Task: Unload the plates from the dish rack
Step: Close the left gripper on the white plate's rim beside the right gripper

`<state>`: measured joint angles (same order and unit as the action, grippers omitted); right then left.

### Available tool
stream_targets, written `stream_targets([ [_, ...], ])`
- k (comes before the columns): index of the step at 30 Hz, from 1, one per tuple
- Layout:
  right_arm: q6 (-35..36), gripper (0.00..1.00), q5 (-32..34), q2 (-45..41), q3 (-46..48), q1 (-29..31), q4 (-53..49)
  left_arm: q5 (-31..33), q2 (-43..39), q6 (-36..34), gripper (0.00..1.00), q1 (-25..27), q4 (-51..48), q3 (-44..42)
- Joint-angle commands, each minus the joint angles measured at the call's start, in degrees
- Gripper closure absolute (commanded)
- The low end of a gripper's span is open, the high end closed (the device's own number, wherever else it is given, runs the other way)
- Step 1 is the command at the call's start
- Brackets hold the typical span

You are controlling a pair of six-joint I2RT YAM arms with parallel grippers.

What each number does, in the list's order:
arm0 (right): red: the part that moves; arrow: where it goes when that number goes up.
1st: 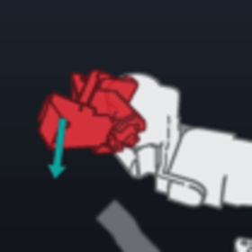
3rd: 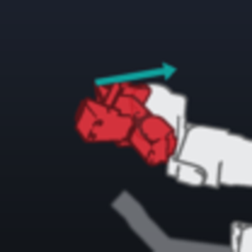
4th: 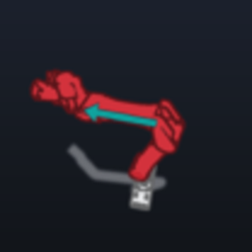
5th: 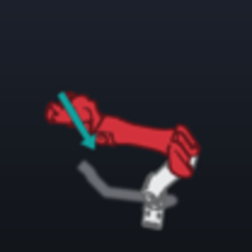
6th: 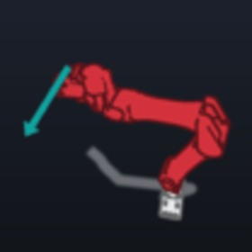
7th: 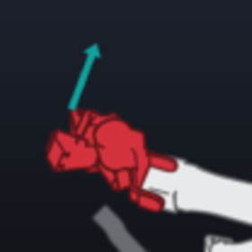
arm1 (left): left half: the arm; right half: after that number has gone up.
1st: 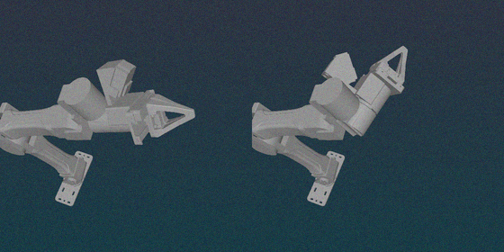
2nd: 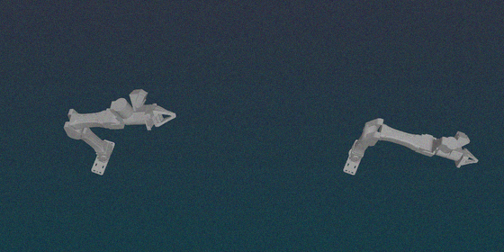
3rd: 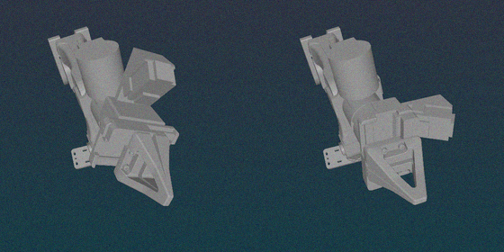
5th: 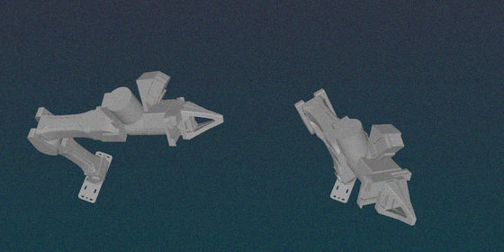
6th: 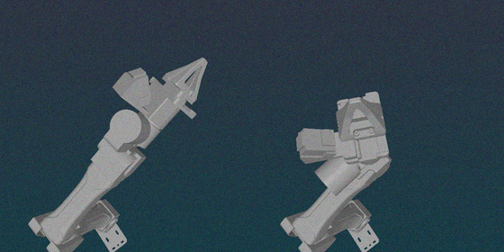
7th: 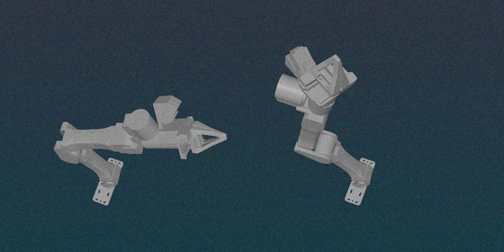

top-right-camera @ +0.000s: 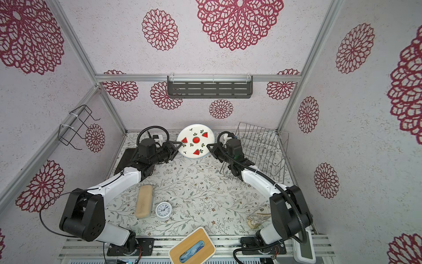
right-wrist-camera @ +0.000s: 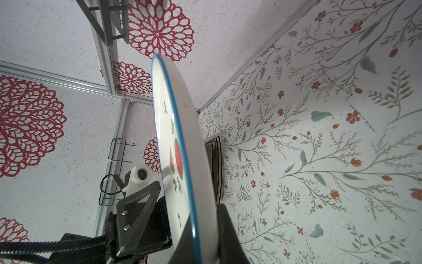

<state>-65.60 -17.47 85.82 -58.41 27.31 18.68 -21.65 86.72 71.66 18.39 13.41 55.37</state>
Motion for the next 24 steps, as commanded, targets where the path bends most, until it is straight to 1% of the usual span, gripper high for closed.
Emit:
stream_targets([
  [1, -1.1, 1.00, -3.1, -1.8, -3.9, 0.2, 10.9, -0.5, 0.5, -0.3, 0.58, 0.5, 2.4, 0.9],
  [2, -0.9, 1.00, -3.4, -1.7, -4.3, 0.2, 10.6, -0.5, 0.5, -0.2, 0.61, 0.5, 2.5, 0.8],
  [4, -0.6, 1.00, -4.2, -1.4, -5.0, 0.2, 10.2, -0.5, 0.4, -0.1, 0.62, 0.5, 2.7, 0.7],
  [7, -0.6, 1.00, -5.1, -1.1, -5.5, 0.2, 10.3, -0.6, 0.4, 0.0, 0.70, 0.4, 2.9, 0.5],
  [11, -0.6, 1.00, -5.5, -1.1, -5.7, 0.2, 10.1, -0.3, 0.4, 0.1, 0.76, 0.5, 3.1, 0.4],
  [18, 0.0, 1.00, -5.4, -1.1, -5.7, 0.2, 9.4, -0.1, 0.1, 0.4, 0.92, 0.4, 3.0, 0.0],
  [19, 0.0, 0.98, -5.4, -1.0, -5.7, 0.0, 9.4, -0.1, 0.0, 0.4, 0.94, 0.4, 3.0, 0.0],
  [22, -0.2, 0.83, -5.3, -0.9, -5.5, -0.2, 9.4, 0.3, -0.5, 0.5, 1.00, 0.3, 3.2, -0.4],
  [24, -0.4, 0.74, -5.4, -0.9, -5.3, -0.5, 9.6, 0.9, -1.1, 0.7, 1.00, 0.2, 3.3, -0.9],
])
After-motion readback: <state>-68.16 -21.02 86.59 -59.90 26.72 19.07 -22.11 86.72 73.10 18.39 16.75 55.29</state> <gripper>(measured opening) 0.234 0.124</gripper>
